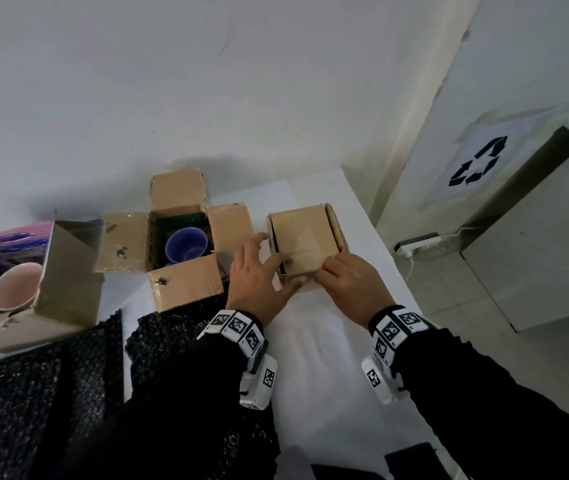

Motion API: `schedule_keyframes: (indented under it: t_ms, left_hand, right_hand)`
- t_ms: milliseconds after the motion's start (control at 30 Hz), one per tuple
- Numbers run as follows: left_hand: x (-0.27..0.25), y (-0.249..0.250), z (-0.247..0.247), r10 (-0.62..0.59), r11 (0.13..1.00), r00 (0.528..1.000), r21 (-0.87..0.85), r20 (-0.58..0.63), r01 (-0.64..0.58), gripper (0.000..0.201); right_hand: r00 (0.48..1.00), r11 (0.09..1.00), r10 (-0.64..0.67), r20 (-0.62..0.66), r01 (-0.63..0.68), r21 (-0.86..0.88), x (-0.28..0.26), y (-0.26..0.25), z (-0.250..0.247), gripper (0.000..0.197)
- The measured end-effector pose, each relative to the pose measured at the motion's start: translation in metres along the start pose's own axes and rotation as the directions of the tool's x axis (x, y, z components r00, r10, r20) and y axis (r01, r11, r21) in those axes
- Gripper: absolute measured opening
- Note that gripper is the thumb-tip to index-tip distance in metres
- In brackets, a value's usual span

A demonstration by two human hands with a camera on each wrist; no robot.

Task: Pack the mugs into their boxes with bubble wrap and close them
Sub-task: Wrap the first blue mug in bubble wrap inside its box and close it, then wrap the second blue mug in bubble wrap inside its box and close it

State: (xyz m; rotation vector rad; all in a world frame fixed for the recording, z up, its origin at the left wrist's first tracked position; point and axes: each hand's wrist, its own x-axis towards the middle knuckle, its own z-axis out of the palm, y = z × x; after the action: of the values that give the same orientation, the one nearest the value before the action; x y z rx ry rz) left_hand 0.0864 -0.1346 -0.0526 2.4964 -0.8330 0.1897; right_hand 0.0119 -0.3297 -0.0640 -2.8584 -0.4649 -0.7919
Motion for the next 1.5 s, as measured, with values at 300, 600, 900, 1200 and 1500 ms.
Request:
schedule_keyframes:
  t_ms: [300, 600, 900, 1200, 1500]
  left_hand:
    - [0.009, 0.004, 0.011, 0.11, 0.993, 0.992, -0.023, -0.061, -0.112, 0.021]
    - [0.014, 0.017, 0.013, 0.0, 0.997, 1.0, 0.078, 0.002, -0.001, 0.037]
    - [-0.001, 0.005, 0.005, -0.001, 0.999, 1.0, -0.047, 0.029, 0.003, 0.028]
    - [0.004, 0.004, 0.003, -0.17, 0.971, 0.983, -0.157, 0.064, 0.178, 0.048]
    - [0.043, 0.017, 0.011, -0.345, 0.917, 0.935, -0.186, 0.079, 0.354, 0.059]
  right_hand:
    - [0.993, 0.991, 0.103, 0.056, -0.107, 0.076, -0.02, -0.002, -0.005, 0.017]
    - [0.853, 0.82, 0.478, 0.207, -0.518, 0.242, 0.011, 0.021, -0.01, 0.043]
    - [0.864, 0.758, 0.398, 0.307, -0.498, 0.421, 0.0, 0.04, -0.014, 0.028]
    - [0.867, 0.858, 0.423, 0.263, -0.477, 0.189, 0.023, 0.027, 0.001, 0.06]
    - [0.84, 0.816, 0.368, 0.399, -0.497, 0.296, 0.046, 0.074, 0.003, 0.03]
